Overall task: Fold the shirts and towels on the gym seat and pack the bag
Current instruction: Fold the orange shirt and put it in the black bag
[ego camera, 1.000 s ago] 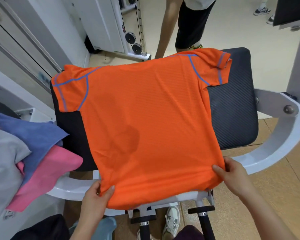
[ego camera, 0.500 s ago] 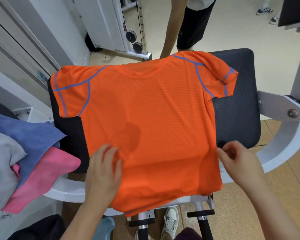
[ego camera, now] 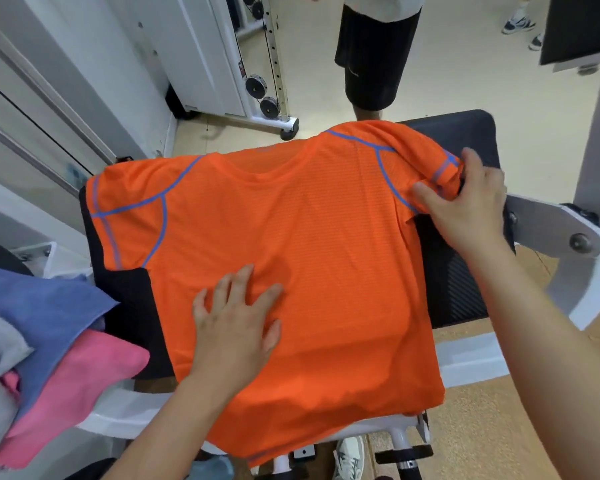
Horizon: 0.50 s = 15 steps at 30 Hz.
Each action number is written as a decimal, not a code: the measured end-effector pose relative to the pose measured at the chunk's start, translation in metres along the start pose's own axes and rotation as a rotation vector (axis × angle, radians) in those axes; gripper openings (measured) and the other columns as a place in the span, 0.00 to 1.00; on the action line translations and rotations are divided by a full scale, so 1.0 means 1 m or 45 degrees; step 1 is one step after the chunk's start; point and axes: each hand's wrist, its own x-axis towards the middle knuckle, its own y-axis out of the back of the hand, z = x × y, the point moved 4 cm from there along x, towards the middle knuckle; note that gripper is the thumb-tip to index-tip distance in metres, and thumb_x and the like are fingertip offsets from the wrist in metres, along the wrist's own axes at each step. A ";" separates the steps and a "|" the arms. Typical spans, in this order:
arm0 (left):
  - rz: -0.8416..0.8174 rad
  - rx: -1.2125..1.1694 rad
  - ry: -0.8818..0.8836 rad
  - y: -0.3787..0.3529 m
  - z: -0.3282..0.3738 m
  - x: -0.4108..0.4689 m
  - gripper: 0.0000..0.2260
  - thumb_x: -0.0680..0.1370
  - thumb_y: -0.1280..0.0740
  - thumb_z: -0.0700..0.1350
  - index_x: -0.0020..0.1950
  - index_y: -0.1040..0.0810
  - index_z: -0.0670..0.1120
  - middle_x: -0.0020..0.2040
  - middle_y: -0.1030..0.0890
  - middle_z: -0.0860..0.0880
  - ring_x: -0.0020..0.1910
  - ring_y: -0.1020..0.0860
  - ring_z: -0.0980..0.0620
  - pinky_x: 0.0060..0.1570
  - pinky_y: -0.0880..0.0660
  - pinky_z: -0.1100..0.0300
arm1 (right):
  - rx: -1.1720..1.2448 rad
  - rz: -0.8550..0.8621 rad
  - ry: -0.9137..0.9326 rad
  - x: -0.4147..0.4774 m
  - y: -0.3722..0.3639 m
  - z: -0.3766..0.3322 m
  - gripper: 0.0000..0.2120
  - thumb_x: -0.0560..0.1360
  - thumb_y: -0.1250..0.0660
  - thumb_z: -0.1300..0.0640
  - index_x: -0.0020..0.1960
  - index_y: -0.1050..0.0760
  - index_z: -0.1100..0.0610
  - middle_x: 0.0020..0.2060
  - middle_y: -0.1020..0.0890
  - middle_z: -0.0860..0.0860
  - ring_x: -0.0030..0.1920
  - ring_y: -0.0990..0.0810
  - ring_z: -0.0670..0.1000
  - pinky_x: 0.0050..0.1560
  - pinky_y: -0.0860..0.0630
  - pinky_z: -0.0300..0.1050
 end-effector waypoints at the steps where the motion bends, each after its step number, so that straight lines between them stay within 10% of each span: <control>1: 0.053 -0.048 -0.016 0.008 0.003 0.008 0.18 0.71 0.34 0.56 0.61 0.24 0.55 0.65 0.27 0.44 0.62 0.28 0.41 0.57 0.30 0.40 | 0.030 0.001 -0.016 0.009 0.001 -0.003 0.31 0.69 0.30 0.41 0.68 0.30 0.52 0.58 0.25 0.59 0.63 0.29 0.60 0.61 0.32 0.51; 4: 0.200 -0.286 -0.172 0.035 0.020 0.051 0.16 0.73 0.39 0.51 0.58 0.22 0.48 0.60 0.25 0.42 0.57 0.25 0.40 0.52 0.24 0.44 | 0.241 0.028 -0.048 0.025 0.005 -0.006 0.13 0.68 0.33 0.44 0.44 0.21 0.53 0.38 0.20 0.52 0.44 0.21 0.55 0.45 0.25 0.50; 9: 0.385 -0.484 -0.360 0.069 0.058 0.165 0.18 0.76 0.40 0.47 0.62 0.22 0.43 0.63 0.24 0.40 0.60 0.25 0.39 0.62 0.29 0.49 | 0.549 -0.008 -0.122 0.042 0.013 -0.005 0.11 0.75 0.36 0.54 0.34 0.27 0.54 0.29 0.28 0.46 0.31 0.31 0.44 0.34 0.33 0.40; 15: -0.220 -0.661 -0.195 0.076 0.082 0.271 0.19 0.80 0.39 0.55 0.70 0.28 0.51 0.63 0.22 0.50 0.63 0.26 0.51 0.64 0.31 0.56 | 0.453 0.107 -0.053 0.068 0.011 -0.004 0.17 0.80 0.41 0.54 0.33 0.34 0.53 0.28 0.31 0.46 0.31 0.32 0.46 0.33 0.37 0.45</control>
